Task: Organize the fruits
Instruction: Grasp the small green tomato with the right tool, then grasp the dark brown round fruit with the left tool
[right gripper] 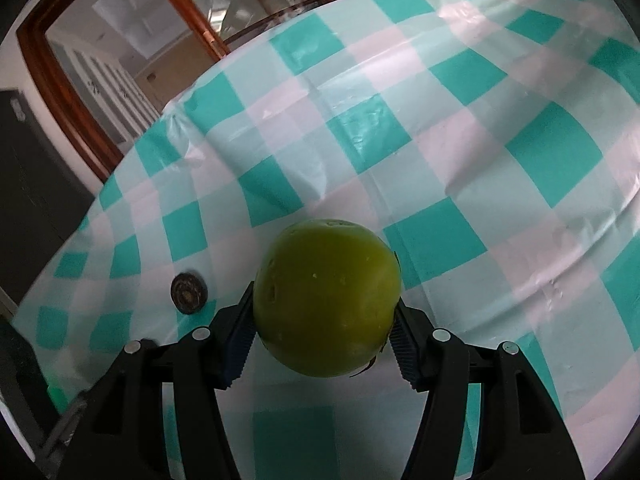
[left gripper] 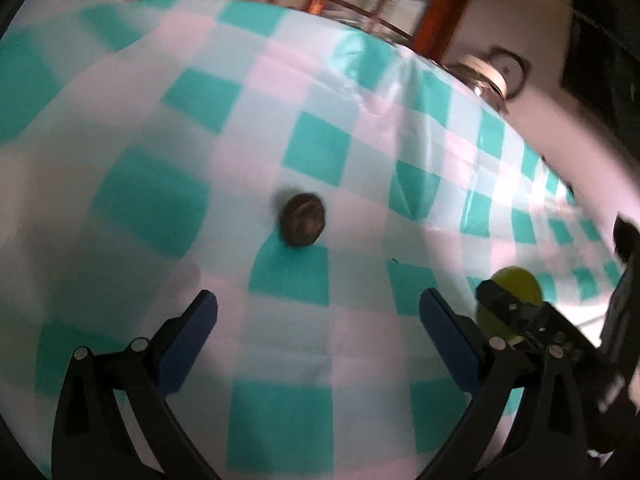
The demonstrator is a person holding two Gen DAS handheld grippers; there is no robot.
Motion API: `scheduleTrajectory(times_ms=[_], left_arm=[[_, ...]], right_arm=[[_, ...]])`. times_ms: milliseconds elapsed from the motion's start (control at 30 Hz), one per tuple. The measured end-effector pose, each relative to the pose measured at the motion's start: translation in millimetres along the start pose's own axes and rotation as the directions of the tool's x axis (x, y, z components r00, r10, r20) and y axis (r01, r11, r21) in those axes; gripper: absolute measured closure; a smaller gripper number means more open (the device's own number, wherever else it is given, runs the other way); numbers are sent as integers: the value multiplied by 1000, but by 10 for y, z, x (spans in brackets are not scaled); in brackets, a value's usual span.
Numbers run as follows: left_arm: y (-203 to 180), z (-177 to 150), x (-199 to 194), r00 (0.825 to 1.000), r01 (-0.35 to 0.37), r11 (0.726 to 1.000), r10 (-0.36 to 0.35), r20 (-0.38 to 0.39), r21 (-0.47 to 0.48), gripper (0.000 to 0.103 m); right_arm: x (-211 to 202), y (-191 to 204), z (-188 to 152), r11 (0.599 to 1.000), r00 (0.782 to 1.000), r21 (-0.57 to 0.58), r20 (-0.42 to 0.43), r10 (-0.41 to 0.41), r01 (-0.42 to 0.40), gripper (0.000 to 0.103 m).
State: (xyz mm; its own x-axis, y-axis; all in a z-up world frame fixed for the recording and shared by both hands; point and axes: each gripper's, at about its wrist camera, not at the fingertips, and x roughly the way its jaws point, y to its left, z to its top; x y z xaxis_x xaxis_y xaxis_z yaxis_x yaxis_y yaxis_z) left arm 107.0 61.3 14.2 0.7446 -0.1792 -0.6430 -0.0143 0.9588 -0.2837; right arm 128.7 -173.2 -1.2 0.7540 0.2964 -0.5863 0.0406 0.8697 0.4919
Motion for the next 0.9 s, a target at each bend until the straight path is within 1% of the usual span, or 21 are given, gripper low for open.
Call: scheduleTrajectory(times_ms=[67,200,233,267,300,367,400,467,500,533,600,633,667,767,833,900], left_arm=[[-51,90,108,1000,-11,999,11,0,48,2],[-116,269,348,998,-46,994,49,-26,102,3],[-152,314,415,997,-61,990,65,-31,129,7],[-198,343,483,995,-82,983,89,-41,162,14],[-230,357,543,992,-96,977,108,-57,188,16],[-281,363,642,988,-99,969,122,-92,227,27],[-302,372,692,986,-98,965,127,-107,242,28],[-317,399,760,984,-99,961,134,-120,259,35],[-315,414,804,981,-103,959,142,-131,264,38],[-304,421,844,978,-111,958,153,-145,264,48],[-288,422,841,976,-122,958,163,-142,261,56],[-279,415,836,976,-119,957,161,-144,263,70],[-267,411,833,977,-112,959,155,-148,261,72],[-186,413,772,985,-80,973,111,-135,214,73],[-151,371,660,989,-68,978,91,-115,196,73],[-135,334,550,992,-39,986,58,-110,164,73]], right_arm=[[-96,-63,-55,1000,1000,24,-3,9,-9,44],[-69,-78,-51,999,1000,41,-11,21,-20,44],[-66,-77,-52,999,1000,37,-11,21,-20,44],[-60,-71,-53,999,1000,33,-12,20,-20,44],[-53,-69,-53,999,1000,31,-12,20,-19,44],[-47,-60,-53,999,1000,29,-15,22,-21,44],[-43,-63,-53,999,1000,31,-16,22,-22,44],[-37,-68,-51,999,1000,35,-19,23,-22,44],[-35,-67,-51,999,1000,34,-19,23,-22,44],[-34,-58,-53,999,1000,30,-19,22,-21,44],[-35,-49,-56,1000,1000,22,-18,20,-20,44],[-33,-38,-60,1000,1000,15,-17,19,-19,44],[-30,-31,-62,1000,1000,11,-18,18,-18,44],[-30,-21,-67,1000,1000,2,-12,16,-16,44],[-31,-30,-69,1000,1000,2,-9,20,-20,44],[-33,-44,-74,1000,1000,4,-8,23,-23,44]])
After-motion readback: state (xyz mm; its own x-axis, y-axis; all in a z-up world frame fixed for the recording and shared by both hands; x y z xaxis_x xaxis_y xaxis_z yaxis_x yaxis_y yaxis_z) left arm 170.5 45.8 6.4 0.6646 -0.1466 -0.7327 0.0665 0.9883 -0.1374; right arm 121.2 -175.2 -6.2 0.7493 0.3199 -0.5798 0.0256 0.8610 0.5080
